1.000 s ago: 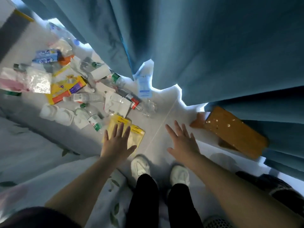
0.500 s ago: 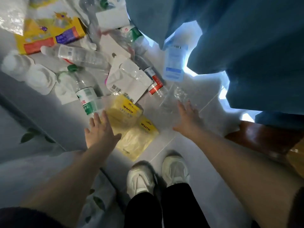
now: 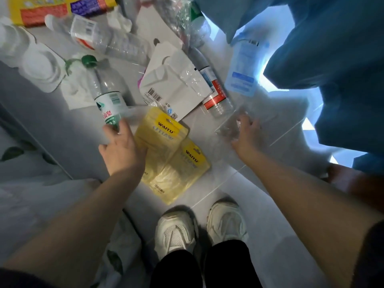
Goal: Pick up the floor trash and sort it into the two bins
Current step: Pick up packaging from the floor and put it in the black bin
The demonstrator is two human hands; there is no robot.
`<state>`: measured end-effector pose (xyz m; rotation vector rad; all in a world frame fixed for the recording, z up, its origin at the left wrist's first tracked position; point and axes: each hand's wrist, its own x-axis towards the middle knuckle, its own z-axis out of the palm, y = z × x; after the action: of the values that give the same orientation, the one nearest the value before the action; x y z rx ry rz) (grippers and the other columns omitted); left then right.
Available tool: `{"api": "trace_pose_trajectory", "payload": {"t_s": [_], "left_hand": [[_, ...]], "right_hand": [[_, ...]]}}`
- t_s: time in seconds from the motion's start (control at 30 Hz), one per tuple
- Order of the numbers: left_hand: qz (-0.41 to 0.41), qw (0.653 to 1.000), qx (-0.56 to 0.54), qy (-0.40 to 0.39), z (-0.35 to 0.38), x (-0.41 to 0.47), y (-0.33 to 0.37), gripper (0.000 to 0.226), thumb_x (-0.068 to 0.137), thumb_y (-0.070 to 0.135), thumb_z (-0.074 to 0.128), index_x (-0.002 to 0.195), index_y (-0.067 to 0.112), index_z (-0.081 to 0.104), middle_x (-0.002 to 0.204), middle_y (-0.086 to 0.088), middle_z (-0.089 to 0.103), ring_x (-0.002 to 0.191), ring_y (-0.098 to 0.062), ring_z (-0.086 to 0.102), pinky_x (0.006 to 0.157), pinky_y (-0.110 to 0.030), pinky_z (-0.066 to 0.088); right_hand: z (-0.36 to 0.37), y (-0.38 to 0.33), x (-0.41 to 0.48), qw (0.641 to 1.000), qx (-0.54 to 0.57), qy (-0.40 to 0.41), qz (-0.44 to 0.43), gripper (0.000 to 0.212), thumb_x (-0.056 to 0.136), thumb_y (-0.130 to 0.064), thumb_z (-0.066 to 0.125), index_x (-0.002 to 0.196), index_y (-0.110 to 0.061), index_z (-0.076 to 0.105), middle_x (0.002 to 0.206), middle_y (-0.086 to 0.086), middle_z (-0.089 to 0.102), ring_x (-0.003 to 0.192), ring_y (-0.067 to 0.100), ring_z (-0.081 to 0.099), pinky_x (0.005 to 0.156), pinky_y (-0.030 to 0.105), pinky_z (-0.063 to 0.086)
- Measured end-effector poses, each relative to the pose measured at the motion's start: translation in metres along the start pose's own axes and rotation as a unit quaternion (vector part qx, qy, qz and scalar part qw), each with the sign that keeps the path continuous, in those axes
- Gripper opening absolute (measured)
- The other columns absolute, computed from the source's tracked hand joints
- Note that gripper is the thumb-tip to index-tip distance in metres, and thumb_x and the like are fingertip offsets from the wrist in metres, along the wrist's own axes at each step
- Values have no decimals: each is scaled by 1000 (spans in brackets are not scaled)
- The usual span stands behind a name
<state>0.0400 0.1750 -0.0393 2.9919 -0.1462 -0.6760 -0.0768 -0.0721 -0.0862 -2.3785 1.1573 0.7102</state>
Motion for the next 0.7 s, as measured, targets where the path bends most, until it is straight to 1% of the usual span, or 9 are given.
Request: {"api": "trace_pose_trajectory", "payload": {"t_s": [0.03,0.1,0.17,0.27,0.33,0.4,0.5,0.6,0.7], "left_hand": [[3,1000,-18,-14,-3,1,0,49,78,18,68,119,12,42,120,-18,43,89,-39,52,84,-43,36],[17,998,-44,-47,-12,0,-1,35,81,16,66,110,11,48,110,-18,53,89,-39,53,79,-40,37],[29,995,-62,-73,-23,-5,-1,26,82,14,65,104,11,53,100,-16,60,86,-35,54,72,-35,37],[33,989,-107,-98,-45,-19,4,22,83,16,67,102,14,55,97,-10,63,80,-24,49,69,-31,38],[37,988,-113,-103,-65,-30,7,21,84,16,67,101,15,55,98,-8,64,79,-20,48,69,-31,37],[34,986,-122,-113,-87,-41,12,19,85,16,66,101,16,55,99,-6,64,79,-19,48,69,-30,36],[39,983,-124,-131,-121,-58,24,18,86,17,64,101,18,54,96,-6,65,78,-21,52,67,-29,39],[47,979,-134,-146,-168,-80,44,16,86,18,61,100,21,55,91,-6,65,77,-23,55,64,-28,39],[72,975,-146,-149,-208,-97,64,15,88,19,61,101,21,54,93,-5,63,79,-23,56,63,-29,42]], "right_hand": [[-2,0,-1,1000,3,0,-3,48,82,-16,70,125,-19,48,129,16,41,107,35,52,87,38,45],[-8,0,-4,1000,8,4,-8,26,87,-12,62,113,-14,56,121,17,50,101,35,54,79,33,41],[-18,-1,-10,1000,22,6,-4,14,89,-11,58,103,-11,61,114,18,56,100,35,55,75,31,40],[-43,-3,-28,999,41,-9,6,10,90,-13,57,98,-15,64,105,13,66,97,33,60,75,30,44],[-64,-4,-45,999,43,-16,-2,12,89,-12,55,96,-17,63,103,12,66,95,33,61,74,31,46],[-85,-5,-67,999,36,-30,-17,13,89,-12,54,96,-17,62,104,12,65,93,33,60,70,29,41],[-115,-4,-101,997,28,-49,-51,10,89,-12,53,94,-15,60,102,11,61,90,31,58,68,28,37],[-156,-6,-140,996,48,-51,-59,6,90,-12,54,93,-15,58,97,5,57,83,24,55,65,26,35],[-188,-12,-169,994,77,-44,-57,3,91,-12,56,93,-15,56,91,-2,50,77,16,47,54,18,28]]}}
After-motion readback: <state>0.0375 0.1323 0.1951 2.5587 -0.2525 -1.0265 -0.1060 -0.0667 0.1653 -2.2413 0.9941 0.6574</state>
